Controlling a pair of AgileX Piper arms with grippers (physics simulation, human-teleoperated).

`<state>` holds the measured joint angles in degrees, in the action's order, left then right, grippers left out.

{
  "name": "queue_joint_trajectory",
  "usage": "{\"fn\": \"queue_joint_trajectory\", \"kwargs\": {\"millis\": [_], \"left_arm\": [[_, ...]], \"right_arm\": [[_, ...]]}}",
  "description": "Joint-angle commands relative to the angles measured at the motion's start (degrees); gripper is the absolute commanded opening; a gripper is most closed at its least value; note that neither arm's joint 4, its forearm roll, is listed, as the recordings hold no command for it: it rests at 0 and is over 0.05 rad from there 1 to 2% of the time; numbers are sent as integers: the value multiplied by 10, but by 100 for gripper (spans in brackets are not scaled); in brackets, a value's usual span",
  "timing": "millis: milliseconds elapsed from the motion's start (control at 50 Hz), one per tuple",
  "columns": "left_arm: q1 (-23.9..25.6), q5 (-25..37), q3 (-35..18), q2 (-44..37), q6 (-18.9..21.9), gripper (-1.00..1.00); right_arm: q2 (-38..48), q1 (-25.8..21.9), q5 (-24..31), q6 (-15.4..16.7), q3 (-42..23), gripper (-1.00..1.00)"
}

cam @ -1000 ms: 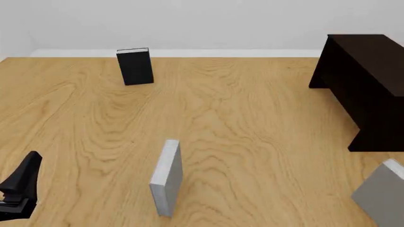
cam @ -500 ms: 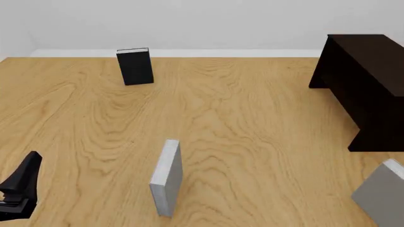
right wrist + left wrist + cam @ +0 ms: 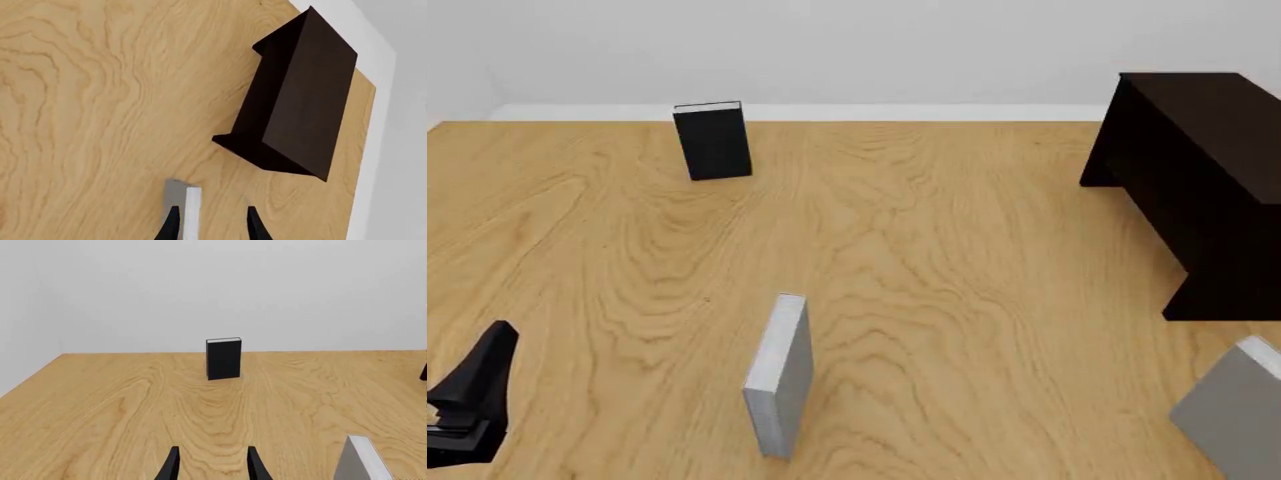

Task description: Pick up the book on the right and place it on the cabinet shelf.

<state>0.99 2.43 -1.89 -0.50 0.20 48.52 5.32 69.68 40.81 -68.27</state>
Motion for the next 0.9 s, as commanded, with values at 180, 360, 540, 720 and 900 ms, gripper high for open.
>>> {"fn": "queue_joint_trajectory", "kwargs": {"millis": [180,360,540,720,900], "left_arm": [[5,-5,2,-7,1,100],[8,-4,3,-6,2,100],[12,0,5,0,11,100],[12,-1,6,-1,11,100],[12,1,6,-1,9,100]], "right_arm": [[54,40,2,50,-17,100],[70,36,2,31,-8,100],[73,18,1,2,4,100],[76,21,-13,8,34,100],[84,32,-25,16,54,100]]}}
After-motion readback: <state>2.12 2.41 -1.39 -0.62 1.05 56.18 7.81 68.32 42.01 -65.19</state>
